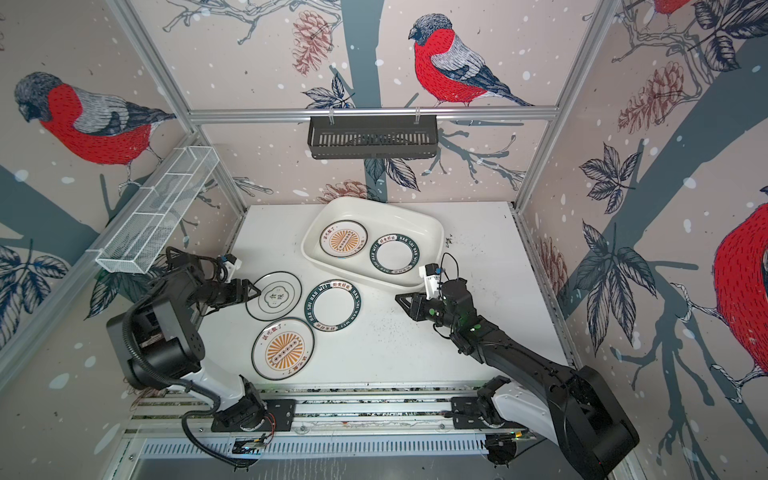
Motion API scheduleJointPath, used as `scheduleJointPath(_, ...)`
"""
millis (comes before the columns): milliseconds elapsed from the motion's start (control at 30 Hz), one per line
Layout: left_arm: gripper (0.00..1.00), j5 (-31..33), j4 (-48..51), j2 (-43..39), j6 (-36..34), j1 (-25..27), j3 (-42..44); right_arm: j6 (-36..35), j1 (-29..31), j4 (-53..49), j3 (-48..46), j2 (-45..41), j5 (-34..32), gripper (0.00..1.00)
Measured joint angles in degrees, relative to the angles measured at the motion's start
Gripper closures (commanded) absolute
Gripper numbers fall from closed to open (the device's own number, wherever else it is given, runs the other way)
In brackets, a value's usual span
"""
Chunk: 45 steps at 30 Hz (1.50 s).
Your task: Place the plates into the plastic bin on the countertop
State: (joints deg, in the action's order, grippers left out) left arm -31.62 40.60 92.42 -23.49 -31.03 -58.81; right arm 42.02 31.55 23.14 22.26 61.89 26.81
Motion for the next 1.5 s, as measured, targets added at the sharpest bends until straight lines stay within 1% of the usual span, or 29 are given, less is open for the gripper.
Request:
scheduleJointPath(333, 0.3, 0.4, -0.2, -0.5, 2.4, -1.8, 1.2, 0.0, 0.0, 0.5, -0.6, -0.1, 0.2, 0.72)
scheduleJointPath(567, 0.32, 0.3, -1.6, 2.5, 2.7, -2.9, 1.3, 0.2, 0.0, 1.1, -1.4, -0.4, 0.2, 0.72)
scheduleJointPath(700, 0.34, 0.2, -1.8, 4.5, 2.7, -4.3, 1.4, 0.2, 0.0, 1.3, -1.4, -0.6, 0.2, 0.72)
scheduleJointPath(933, 0.39, -1.9, -2.0, 7.8, 1.4, -4.5, 1.4, 1.0, 0.0, 2.4, -1.5, 0.6, 0.2, 0.72)
scheduleJointPath(1133, 0.44, -5.9, -2.5, 9.8, 1.0, -4.6, 1.2, 1.5, 0.0, 2.7, -1.5, 0.9, 0.2, 0.72)
scheduleJointPath(1233, 0.48, -7.2, -2.8, 10.3, 1.0, -4.7, 1.2, 1.5, 0.0, 2.7, -1.5, 1.1, 0.2, 0.72)
scheduleJointPath(1300, 0.55, -7.5, -3.0, 10.5, 1.0, -4.7, 1.2, 1.7, 0.0, 2.8, -1.5, 1.4, 0.2, 0.72)
scheduleJointPath(1500, 0.56, -8.8, -4.7, 10.7, 1.0, -4.7, 2.0, 2.5, 0.0, 4.0, -1.5, 2.6, 0.2, 0.73)
